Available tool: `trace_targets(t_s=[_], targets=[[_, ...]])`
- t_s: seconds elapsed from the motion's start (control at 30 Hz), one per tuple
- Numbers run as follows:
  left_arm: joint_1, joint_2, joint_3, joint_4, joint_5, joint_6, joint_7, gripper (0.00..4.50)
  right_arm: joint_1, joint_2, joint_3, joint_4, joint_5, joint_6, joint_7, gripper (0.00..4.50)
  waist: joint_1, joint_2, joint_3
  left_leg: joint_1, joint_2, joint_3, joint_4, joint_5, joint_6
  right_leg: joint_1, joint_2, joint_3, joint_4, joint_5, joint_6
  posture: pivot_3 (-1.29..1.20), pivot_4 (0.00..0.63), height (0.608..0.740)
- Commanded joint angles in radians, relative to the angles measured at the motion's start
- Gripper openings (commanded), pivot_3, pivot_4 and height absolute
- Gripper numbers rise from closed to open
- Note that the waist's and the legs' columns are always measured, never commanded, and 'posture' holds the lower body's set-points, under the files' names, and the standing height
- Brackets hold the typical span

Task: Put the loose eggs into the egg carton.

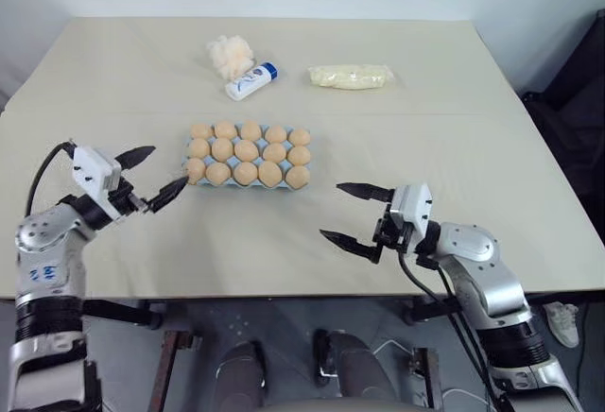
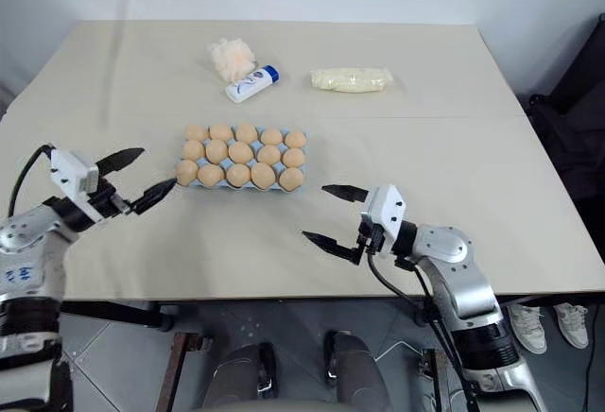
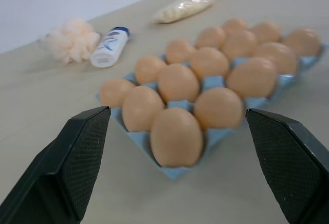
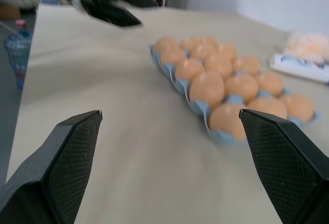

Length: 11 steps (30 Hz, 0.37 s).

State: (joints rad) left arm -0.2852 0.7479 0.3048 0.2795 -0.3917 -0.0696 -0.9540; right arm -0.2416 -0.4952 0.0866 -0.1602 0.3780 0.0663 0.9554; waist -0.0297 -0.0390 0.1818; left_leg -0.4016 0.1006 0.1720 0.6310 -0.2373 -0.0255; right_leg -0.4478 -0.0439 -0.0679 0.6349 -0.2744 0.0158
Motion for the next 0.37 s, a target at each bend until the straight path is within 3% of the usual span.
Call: trace_targets(t_s=[0.03,0.37], targets=[[0.091,0.057,0.015,-0.115,-0.021,0.059,-0.057,4.48,0.018,-0.039,-0.049,-0.038,0.028,0.000,0.024,4.50,0.000,0.000,0.000,0.000,0.000,0.000,0.000,0.000,0.000,0.000,0.000,0.000,0.000,0.000,0.000,0.00,0.150,0.740],[0.160,0.031,0.038,-0.138,0.007,0.081,0.030,4.48,0.012,-0.053,-0.073,0.012,0.023,-0.013,0.040,4.50,-0.001,0.000,0.000,0.001,0.001,-0.001,-0.001,0.000,0.000,0.000,0.001,0.001,-0.002,-0.001,-0.002,0.00,0.150,0.740]])
